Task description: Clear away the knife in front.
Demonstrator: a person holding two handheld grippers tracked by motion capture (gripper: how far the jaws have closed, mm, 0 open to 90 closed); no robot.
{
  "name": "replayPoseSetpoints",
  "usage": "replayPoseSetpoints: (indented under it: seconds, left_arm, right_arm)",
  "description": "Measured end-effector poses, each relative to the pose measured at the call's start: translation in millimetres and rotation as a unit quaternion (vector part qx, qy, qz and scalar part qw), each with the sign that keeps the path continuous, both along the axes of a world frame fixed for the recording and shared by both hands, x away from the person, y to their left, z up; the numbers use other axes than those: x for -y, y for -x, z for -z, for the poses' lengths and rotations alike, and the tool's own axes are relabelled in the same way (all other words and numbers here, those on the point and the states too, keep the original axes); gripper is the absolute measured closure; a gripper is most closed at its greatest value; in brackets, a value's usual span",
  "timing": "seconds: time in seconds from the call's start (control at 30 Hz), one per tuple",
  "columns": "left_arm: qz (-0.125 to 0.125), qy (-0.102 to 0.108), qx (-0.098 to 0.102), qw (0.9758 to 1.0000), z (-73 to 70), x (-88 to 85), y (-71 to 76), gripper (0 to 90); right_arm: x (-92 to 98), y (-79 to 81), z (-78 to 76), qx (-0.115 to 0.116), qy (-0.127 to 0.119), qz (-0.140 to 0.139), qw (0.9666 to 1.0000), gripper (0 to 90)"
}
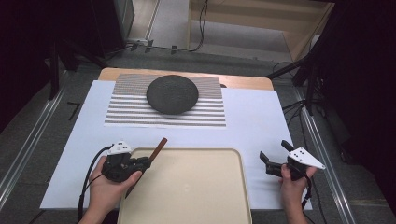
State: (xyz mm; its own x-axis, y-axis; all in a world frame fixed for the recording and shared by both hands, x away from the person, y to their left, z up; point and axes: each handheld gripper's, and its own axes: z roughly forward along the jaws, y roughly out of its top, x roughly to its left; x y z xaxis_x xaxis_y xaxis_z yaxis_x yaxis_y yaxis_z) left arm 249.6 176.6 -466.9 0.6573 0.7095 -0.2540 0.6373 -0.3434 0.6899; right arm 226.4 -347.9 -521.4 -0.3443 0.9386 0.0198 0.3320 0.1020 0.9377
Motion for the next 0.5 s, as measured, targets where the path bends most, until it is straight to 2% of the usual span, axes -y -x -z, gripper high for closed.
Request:
replayPoseSetpoints:
  seconds: [0.17,0.23,0.5]
  left_arm:
    - [-0.002,0.006,-0.019,0.9998,14.4,-2.3,4.9,77.3]
    - [-0.002,0.001,-0.023,0.9997,19.3,-2.6,6.6,77.3]
    - [-0.01,-0.001,-0.039,0.9992,31.3,-7.0,11.8,77.2]
  right_arm:
    - [0.0,0.0,0.1,0.0,0.0,0.0,1.0,0.0]
    - [0.0,-0.1,0.1,-0.001,0.001,0.0,1.0,0.0]
    - [-0.4,-0.4,0.2,-0.002,0.004,0.001,1.0,0.0]
